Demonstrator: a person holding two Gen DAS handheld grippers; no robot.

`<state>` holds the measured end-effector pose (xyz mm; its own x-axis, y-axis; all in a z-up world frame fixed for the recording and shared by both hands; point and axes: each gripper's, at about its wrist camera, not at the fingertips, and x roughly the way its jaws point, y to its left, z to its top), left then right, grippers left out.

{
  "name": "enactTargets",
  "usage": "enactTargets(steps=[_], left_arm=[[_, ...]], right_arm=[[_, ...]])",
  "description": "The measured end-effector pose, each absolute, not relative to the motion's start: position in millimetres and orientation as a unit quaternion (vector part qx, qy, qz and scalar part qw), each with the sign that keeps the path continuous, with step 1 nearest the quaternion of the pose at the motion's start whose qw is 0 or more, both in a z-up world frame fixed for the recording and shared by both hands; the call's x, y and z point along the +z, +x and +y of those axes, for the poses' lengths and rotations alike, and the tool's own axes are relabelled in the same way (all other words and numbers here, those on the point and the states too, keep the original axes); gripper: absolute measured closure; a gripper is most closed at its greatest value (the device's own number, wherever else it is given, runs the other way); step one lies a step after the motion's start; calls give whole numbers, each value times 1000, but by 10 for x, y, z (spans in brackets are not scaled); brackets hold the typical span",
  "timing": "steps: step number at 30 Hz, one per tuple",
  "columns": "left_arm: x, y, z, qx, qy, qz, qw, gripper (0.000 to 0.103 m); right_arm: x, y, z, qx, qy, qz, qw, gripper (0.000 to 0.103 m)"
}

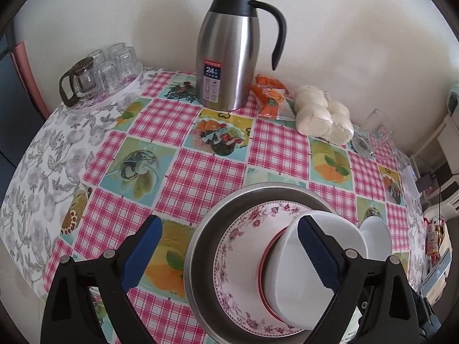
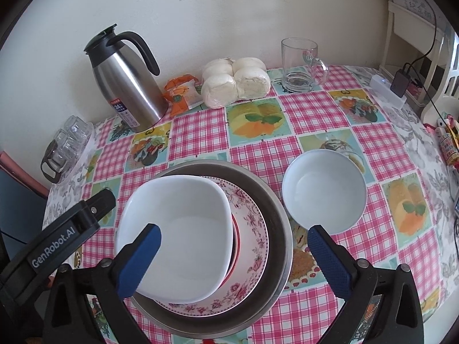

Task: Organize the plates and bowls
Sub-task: 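Move the right gripper to the pale round bowl on the tablecloth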

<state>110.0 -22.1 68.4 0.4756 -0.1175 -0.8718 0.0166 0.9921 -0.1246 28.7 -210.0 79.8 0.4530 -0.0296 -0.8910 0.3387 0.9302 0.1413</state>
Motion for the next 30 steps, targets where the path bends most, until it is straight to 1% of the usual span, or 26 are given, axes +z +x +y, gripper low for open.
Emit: enactTargets(steps=[7,15,22,30], left_arm=[[824,1045,-241,-52,-56,498,864,7],[1001,959,-325,-69,-71,478,873,7],[1058,862,-621,-95,-59,474,873,7],[1003,762,-1078,-139,-56,487,860,7]], right_arm=[[867,245,-2252,-107,165,504,841,0],[1055,85,-2725,-148,195,471,848,0],[1168,-62,-3126,-182,208,450,849,0],[1262,-222,-3455,-208,204,441,849,0]])
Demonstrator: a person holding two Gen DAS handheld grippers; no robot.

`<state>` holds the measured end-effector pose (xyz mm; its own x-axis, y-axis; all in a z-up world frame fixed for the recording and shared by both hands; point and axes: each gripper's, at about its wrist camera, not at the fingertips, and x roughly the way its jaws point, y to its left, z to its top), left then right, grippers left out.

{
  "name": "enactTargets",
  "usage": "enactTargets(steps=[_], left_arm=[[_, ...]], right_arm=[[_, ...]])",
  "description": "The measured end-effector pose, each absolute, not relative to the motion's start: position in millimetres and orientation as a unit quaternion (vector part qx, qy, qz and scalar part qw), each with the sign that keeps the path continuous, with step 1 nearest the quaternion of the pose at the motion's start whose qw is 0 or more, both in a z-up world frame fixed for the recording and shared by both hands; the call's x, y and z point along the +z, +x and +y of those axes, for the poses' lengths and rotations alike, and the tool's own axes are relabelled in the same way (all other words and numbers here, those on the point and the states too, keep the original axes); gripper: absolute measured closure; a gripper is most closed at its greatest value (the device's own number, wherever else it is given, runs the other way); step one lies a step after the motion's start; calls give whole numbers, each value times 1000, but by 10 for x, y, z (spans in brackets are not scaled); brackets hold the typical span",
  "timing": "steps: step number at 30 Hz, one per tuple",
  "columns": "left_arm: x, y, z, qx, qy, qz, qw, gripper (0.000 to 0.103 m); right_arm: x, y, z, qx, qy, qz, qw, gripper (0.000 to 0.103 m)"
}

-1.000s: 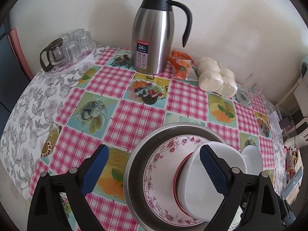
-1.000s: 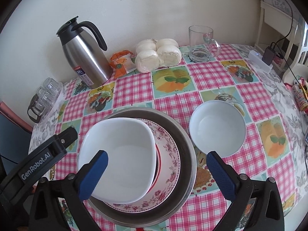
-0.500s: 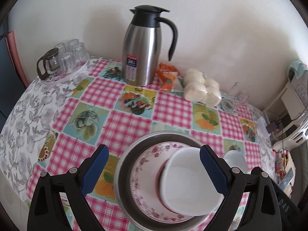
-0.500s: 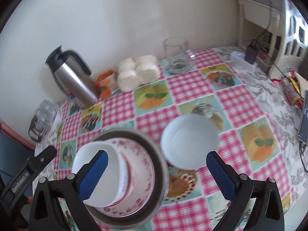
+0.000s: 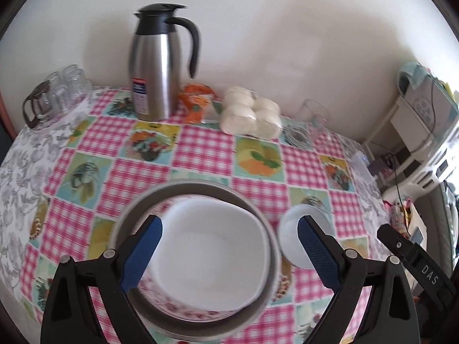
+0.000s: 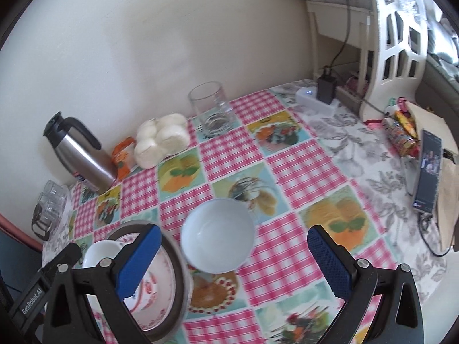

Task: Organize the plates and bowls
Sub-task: 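Move the right gripper to the pale round bowl on the tablecloth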

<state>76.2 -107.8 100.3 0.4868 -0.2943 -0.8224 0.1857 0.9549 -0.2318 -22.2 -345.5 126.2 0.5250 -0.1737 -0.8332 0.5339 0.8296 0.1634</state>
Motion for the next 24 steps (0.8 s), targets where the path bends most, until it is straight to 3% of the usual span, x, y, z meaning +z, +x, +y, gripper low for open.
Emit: enactTargets(steps=[24], left_arm=[[542,471,-2099,-207,-27,544,813,7]], right_arm=[[1103,-558,-4267,-266,245,446,819,0]])
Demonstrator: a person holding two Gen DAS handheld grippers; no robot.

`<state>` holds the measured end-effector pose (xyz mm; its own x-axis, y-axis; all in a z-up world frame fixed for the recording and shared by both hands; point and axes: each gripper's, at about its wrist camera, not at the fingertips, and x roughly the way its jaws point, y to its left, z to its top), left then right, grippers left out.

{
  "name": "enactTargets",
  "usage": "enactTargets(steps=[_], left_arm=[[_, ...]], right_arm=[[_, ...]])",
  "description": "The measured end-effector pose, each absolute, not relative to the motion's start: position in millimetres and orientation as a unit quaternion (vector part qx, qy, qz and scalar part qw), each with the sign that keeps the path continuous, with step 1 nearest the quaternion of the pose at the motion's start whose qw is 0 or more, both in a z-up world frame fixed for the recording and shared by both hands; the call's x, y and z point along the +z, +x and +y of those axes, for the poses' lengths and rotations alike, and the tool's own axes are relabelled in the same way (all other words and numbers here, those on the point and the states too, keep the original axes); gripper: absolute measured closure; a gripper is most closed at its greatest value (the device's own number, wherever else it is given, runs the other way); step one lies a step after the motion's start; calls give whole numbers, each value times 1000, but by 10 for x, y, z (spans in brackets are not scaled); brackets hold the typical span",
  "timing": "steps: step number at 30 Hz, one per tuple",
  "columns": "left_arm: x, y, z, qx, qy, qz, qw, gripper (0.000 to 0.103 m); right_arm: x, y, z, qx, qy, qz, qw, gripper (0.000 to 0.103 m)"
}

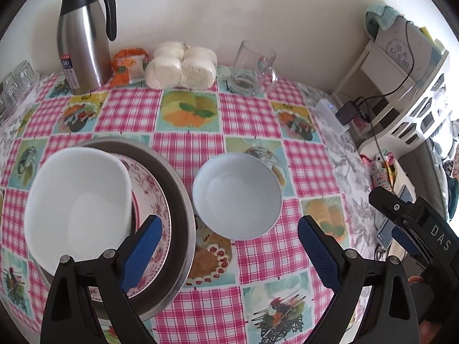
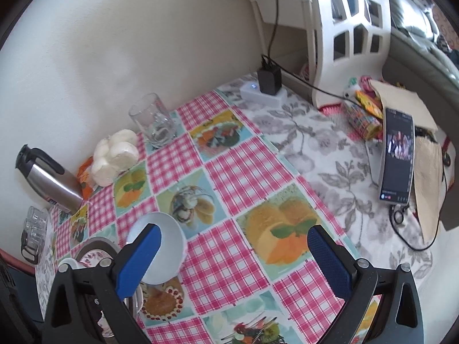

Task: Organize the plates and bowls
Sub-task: 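Move the right gripper to the pale round bowl on the tablecloth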

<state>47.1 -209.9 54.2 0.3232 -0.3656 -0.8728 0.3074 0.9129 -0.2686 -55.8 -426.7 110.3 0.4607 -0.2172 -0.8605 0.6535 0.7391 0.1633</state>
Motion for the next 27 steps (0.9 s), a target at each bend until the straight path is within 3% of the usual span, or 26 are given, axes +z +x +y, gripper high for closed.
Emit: enactTargets(steps=[20,27], left_arm=[[235,424,-2400,-229,3,563,794,8],[175,465,-2386,-223,-17,563,795,14]], right_arm=[[744,-366,-4259,-229,250,462,819,0],[583,-262,-4215,-209,248,474,819,12]])
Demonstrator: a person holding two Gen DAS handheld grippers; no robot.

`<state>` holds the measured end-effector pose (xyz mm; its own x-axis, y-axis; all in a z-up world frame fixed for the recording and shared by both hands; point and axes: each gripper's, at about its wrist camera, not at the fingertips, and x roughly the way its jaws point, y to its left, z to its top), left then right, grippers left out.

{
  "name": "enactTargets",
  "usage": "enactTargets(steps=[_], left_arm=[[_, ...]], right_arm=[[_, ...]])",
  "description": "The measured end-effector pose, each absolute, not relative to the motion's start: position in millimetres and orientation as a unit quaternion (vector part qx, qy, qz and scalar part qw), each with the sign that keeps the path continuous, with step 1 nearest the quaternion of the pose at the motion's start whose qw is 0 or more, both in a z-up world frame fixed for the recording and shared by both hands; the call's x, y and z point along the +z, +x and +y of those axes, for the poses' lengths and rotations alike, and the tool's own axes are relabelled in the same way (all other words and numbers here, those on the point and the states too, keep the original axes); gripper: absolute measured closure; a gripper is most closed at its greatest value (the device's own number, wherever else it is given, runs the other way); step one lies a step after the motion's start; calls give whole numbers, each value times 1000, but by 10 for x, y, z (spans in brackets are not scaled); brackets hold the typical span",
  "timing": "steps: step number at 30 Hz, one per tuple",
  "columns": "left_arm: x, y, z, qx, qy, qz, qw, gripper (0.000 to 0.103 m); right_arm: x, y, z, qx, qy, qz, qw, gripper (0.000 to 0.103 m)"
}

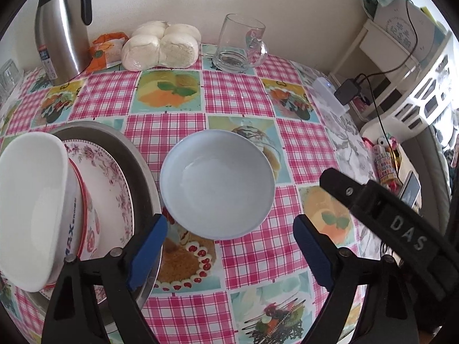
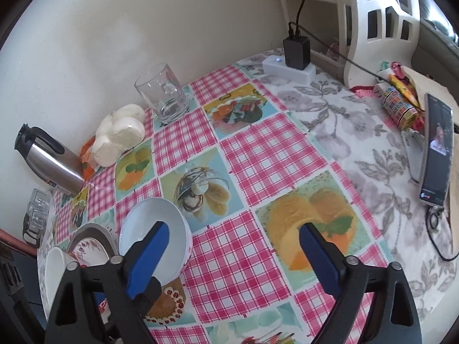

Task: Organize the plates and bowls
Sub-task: 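Move the right gripper to the pale round bowl on the tablecloth, then grasp the rim of the pale round bowl with the right gripper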

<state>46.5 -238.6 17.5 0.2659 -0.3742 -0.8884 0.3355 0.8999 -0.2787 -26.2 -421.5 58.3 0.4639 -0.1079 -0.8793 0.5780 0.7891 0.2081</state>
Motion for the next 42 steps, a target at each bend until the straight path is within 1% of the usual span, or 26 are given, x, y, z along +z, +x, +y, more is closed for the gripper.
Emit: enactTargets(steps=[3,5,7,9,11,16,18,19,25,34,38,40,42], left_arm=[[143,513,-2360,-221,-36,567,793,15],[144,530,-2368,-222,-38,564,795,20],[143,542,-2368,-222,-45,562,796,20],[136,552,-2357,-215,-49,561,798,21],[129,571,-2334,-206,-58,559,801,24],[116,626,-2272,-201,-84,560,799,24],[118,644,-2262,-198,-90,559,800,31],[119,655,-2253,-198,-95,558,800,36],[140,720,-2204,-188,-110,551,806,36],[135,761,-2191,-188,-119,552,803,36],[128,768,-2195,-189,-120,554,802,36],[117,770,-2197,-189,-119,556,800,36],[104,772,-2203,-190,-119,559,799,36]], right_arm=[[530,-249,-4235,-209,253,474,817,17],[518,-254,-4255,-209,255,471,818,19],[502,-257,-4271,-212,256,471,817,22],[473,-262,-4304,-215,266,468,815,23],[430,-263,-4334,-210,280,468,811,25],[358,-266,-4373,-215,290,471,805,30],[337,-264,-4380,-216,291,473,803,32],[327,-257,-4373,-214,291,475,803,33],[251,-181,-4276,-195,288,488,801,36],[141,-54,-4080,-170,274,507,800,37],[64,-2,-3986,-167,258,521,797,43],[33,12,-3955,-167,254,525,795,51],[-3,28,-3926,-165,251,530,793,56]])
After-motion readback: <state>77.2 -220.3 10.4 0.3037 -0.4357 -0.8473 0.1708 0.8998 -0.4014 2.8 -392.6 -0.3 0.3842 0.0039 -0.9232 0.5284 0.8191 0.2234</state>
